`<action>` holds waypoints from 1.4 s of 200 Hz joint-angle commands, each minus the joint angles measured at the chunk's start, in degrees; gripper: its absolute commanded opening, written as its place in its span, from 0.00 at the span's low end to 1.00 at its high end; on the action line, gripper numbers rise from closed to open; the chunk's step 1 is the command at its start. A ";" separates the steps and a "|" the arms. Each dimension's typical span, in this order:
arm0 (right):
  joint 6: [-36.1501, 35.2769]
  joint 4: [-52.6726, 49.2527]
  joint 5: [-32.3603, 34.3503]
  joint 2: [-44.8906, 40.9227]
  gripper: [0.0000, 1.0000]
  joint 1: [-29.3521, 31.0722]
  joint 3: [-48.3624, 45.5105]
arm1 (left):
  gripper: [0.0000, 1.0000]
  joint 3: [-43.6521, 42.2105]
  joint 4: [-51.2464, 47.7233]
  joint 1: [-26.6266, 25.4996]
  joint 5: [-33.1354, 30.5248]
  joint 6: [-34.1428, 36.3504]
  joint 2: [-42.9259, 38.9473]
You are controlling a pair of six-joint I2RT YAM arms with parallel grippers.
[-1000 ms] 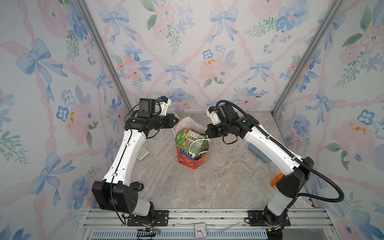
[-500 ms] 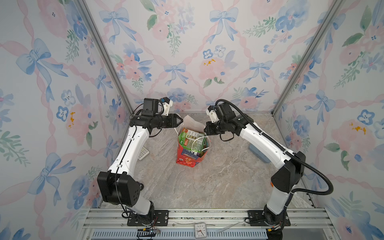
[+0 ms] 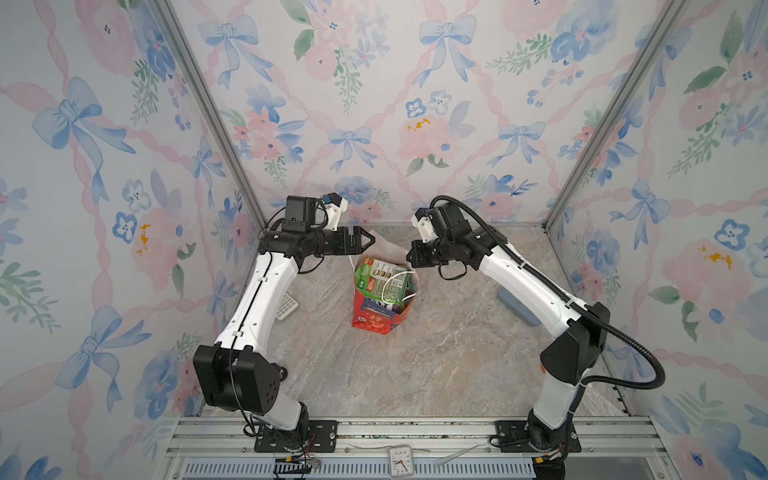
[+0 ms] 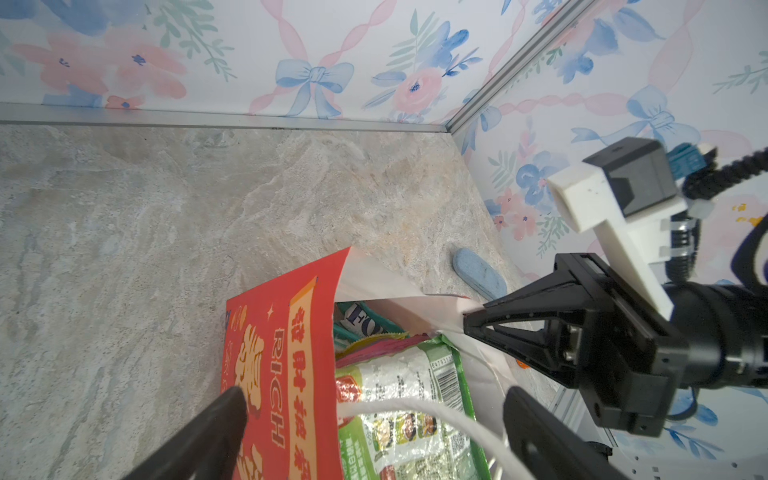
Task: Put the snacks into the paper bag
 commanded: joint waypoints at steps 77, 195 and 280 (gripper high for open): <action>-2.17 -4.29 4.24 -2.89 0.00 3.35 11.29 | 0.98 1.47 2.23 -0.23 4.76 0.17 -3.40; 0.84 0.30 2.34 -1.35 0.00 0.22 2.53 | 0.98 4.33 2.27 -0.16 4.57 -0.09 -5.02; -0.53 -1.38 3.14 -1.96 0.00 -0.53 5.76 | 0.98 4.25 8.51 0.45 -0.33 -2.54 -9.51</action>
